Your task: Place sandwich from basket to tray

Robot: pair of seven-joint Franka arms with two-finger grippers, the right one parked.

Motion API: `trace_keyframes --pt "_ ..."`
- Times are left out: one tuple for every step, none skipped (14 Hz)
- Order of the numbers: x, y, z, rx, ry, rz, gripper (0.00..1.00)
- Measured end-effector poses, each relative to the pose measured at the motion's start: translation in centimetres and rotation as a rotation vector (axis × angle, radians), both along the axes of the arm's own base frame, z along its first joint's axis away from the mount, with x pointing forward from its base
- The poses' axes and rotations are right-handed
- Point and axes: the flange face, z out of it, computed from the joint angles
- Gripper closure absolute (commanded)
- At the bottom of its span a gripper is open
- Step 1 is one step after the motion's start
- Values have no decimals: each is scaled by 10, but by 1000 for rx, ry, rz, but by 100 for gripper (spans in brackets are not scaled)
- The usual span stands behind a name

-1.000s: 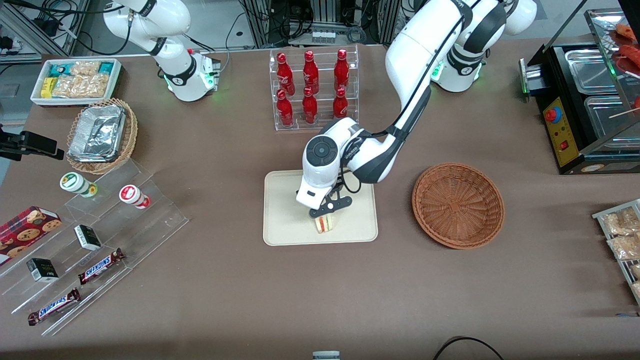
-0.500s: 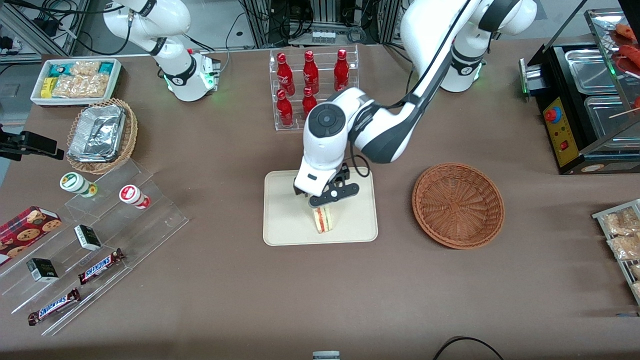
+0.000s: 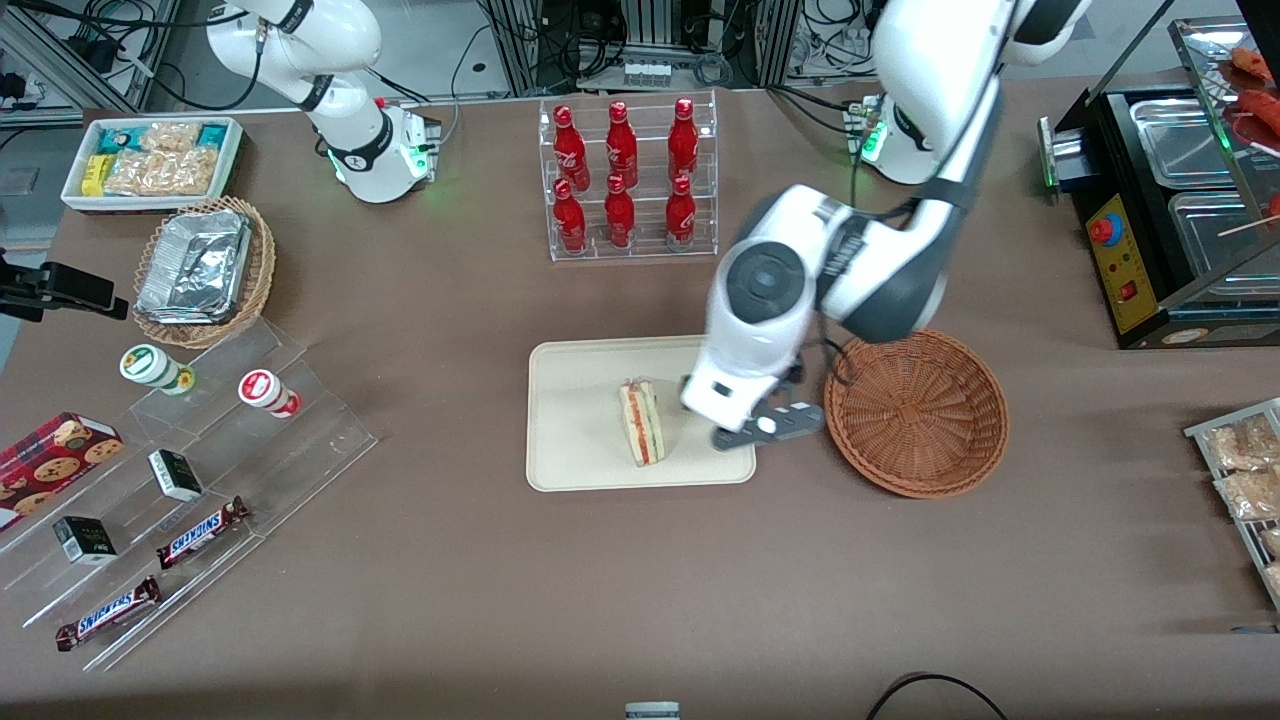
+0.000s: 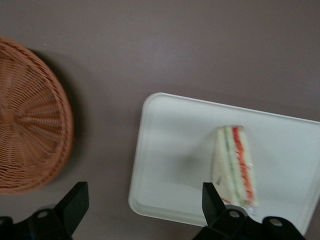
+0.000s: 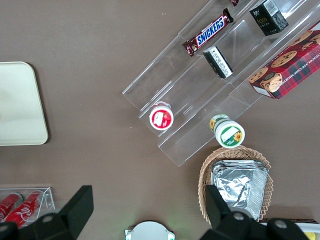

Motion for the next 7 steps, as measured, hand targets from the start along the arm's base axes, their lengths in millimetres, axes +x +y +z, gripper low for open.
trace_keyframes --pt "9 20 0 3 9 -9 0" --pt "16 38 2 2 14 -25 0" --pt "21 56 4 1 19 -43 0" --pt "25 73 8 0 23 -61 0" --pt "26 90 13 -1 28 -78 0" --pt "27 106 18 -2 31 -87 0" --pt "27 122 23 -3 32 -90 0"
